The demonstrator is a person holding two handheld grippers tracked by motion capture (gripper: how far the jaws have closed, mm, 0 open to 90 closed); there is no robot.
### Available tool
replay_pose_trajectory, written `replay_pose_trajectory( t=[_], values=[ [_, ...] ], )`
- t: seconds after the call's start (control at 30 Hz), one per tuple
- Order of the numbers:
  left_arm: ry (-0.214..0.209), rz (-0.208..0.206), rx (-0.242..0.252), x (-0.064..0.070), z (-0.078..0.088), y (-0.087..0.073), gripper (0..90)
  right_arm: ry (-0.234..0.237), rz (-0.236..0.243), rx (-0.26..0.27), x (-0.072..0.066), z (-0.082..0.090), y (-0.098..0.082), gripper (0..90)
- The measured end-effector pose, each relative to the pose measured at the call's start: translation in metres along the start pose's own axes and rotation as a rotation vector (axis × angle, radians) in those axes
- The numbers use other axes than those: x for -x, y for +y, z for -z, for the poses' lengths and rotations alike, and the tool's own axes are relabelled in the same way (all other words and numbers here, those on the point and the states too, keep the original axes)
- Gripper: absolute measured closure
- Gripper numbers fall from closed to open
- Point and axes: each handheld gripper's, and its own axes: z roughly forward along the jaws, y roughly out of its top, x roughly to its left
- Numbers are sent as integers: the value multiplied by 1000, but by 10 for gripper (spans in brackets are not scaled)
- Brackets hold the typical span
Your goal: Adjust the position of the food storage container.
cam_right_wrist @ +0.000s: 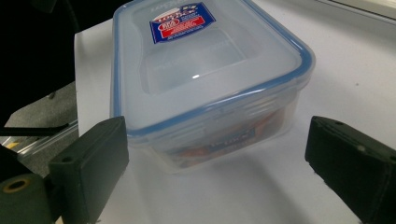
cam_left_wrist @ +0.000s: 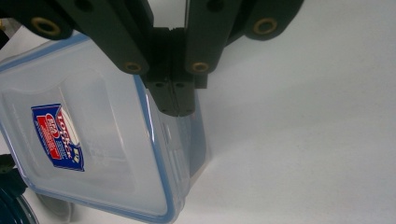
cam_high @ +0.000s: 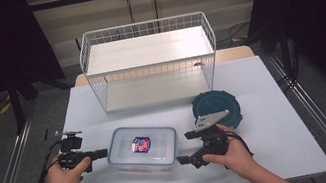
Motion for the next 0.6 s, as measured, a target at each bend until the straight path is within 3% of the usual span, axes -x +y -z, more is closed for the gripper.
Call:
replay_pose_trajectory(
  t=[0.13, 0.33, 0.43, 0.6],
  values=[
    [-21, -6, -21, 2, -2, -1, 900, -1, -14, 9, 1, 1, 0, 56],
    [-64, -32, -63, 8, -10, 0, 900, -7, -74, 37, 3, 4, -3, 56],
    [-82, -24, -63, 11, -12, -1, 900, -14, -112, 52, 3, 6, -5, 58],
    [-88, -40, -64, 10, -13, -2, 898, -25, -120, 68, 4, 7, -6, 67]
  ],
)
